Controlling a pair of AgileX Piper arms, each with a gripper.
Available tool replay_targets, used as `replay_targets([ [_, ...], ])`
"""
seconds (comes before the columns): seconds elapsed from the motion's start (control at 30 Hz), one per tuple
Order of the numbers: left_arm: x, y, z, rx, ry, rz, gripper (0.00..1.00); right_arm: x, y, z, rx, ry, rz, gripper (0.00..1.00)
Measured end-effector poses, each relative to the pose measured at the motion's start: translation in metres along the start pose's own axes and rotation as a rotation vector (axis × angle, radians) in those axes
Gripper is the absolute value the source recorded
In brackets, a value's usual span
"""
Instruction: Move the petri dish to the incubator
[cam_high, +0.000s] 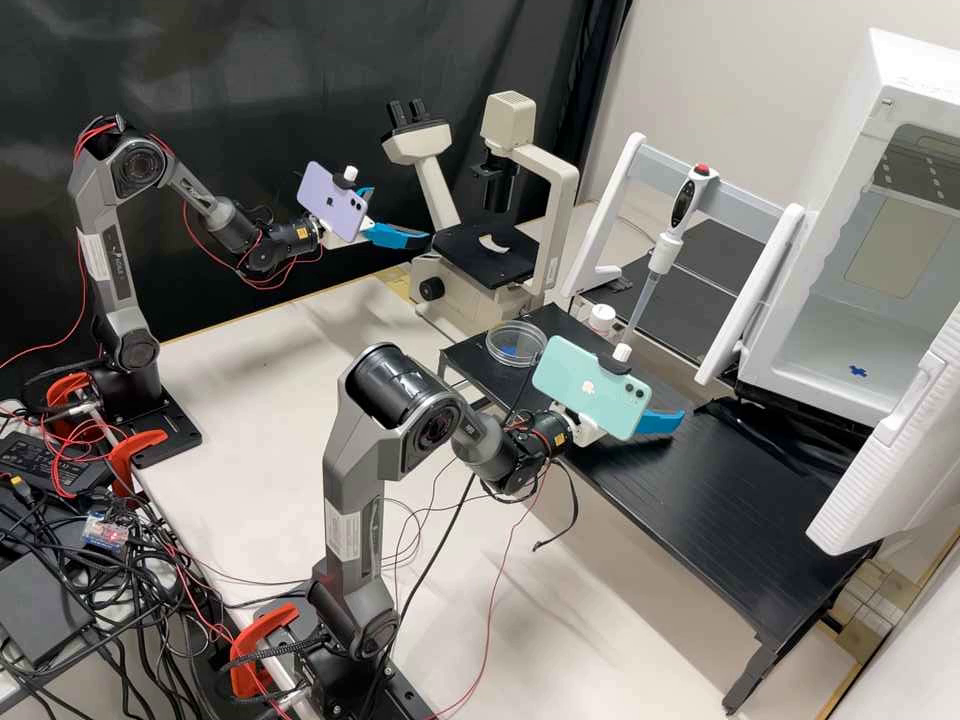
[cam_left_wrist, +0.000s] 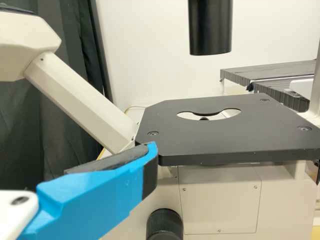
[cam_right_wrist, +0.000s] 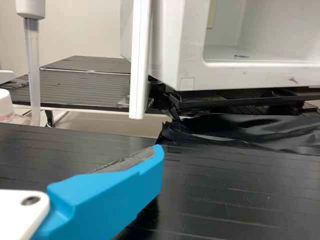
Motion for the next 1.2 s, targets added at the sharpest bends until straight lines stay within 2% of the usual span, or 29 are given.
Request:
replay_targets([
  [0.3, 0.0, 0.0, 0.0, 0.0, 0.0, 0.0, 1.0, -0.002, -0.001, 0.001, 0.0, -0.001, -0.001, 1.0],
  [0.47, 0.0, 0.0, 0.0, 0.0, 0.0, 0.0, 1.0, -0.016, -0.004, 0.0, 0.027, 0.028, -0.011, 1.0],
  [0.7, 0.0, 0.0, 0.0, 0.0, 0.0, 0.0, 1.0, -0.043, -0.008, -0.023, 0.037, 0.196, -0.012, 1.0],
  [0.9, 0.0, 0.0, 0.0, 0.0, 0.0, 0.0, 1.0, -0.054, -0.024, -0.048, 0.003, 0.351, -0.08, 1.0],
  [1.03, 0.0, 0.0, 0.0, 0.0, 0.0, 0.0, 1.0, -0.056, -0.035, -0.057, 0.005, 0.385, -0.125, 1.0],
  [1.2, 0.0, 0.0, 0.0, 0.0, 0.0, 0.0, 1.0, -0.056, -0.055, -0.059, -0.01, 0.406, -0.213, 1.0],
])
